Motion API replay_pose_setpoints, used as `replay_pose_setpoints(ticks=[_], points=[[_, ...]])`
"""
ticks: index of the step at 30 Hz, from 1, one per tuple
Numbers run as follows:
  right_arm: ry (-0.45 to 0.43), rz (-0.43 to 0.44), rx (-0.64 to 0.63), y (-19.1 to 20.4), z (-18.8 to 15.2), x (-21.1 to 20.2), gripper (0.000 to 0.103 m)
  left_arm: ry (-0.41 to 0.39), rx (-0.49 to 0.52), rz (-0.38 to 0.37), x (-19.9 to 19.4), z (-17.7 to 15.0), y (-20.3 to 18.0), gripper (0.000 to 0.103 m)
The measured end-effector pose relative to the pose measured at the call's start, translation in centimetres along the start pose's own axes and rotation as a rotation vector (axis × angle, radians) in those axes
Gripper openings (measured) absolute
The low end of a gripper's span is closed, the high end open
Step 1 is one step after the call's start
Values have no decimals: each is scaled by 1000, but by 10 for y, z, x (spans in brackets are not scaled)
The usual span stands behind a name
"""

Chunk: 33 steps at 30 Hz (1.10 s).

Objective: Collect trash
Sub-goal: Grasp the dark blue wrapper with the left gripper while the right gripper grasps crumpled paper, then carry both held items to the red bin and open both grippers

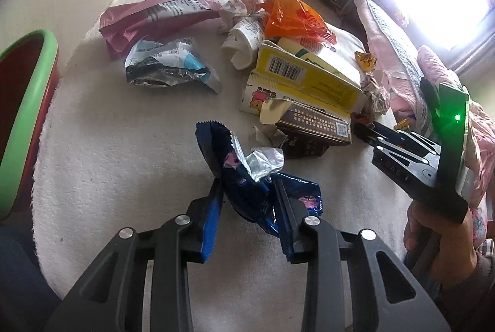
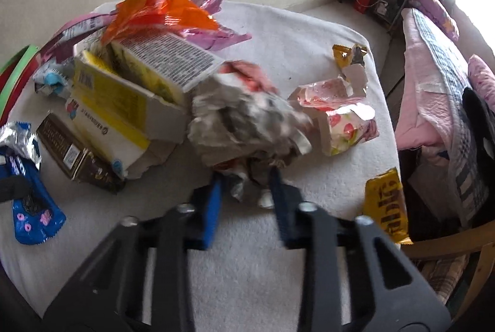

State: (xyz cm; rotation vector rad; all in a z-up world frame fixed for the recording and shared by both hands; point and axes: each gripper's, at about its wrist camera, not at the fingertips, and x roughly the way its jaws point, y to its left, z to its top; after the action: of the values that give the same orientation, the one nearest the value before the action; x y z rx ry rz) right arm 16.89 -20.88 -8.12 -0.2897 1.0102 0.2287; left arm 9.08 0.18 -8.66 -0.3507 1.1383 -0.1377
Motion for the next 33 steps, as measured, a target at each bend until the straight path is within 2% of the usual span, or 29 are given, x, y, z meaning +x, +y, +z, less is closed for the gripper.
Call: replay_pose_setpoints(ticks=[1, 7, 9, 20, 27, 33], points=[[0, 8, 3, 0, -1, -2, 15, -3, 4, 0, -1, 0, -1, 30], [-13, 55, 21, -4, -10, -30, 12, -23, 27, 6, -9, -4, -6, 24], [-28, 59, 19, -3, -11, -41, 12, -32, 38, 10, -14, -4, -8, 14], [-101, 91, 38, 8, -13, -81, 12, -81, 53, -4, -38, -8, -8, 10], [-166, 71, -7, 28, -3, -103, 12, -121, 25, -14, -56, -6, 4, 10], [-189, 90, -4, 37, 5, -114, 12, -152, 9, -10, -70, 0, 17, 10]])
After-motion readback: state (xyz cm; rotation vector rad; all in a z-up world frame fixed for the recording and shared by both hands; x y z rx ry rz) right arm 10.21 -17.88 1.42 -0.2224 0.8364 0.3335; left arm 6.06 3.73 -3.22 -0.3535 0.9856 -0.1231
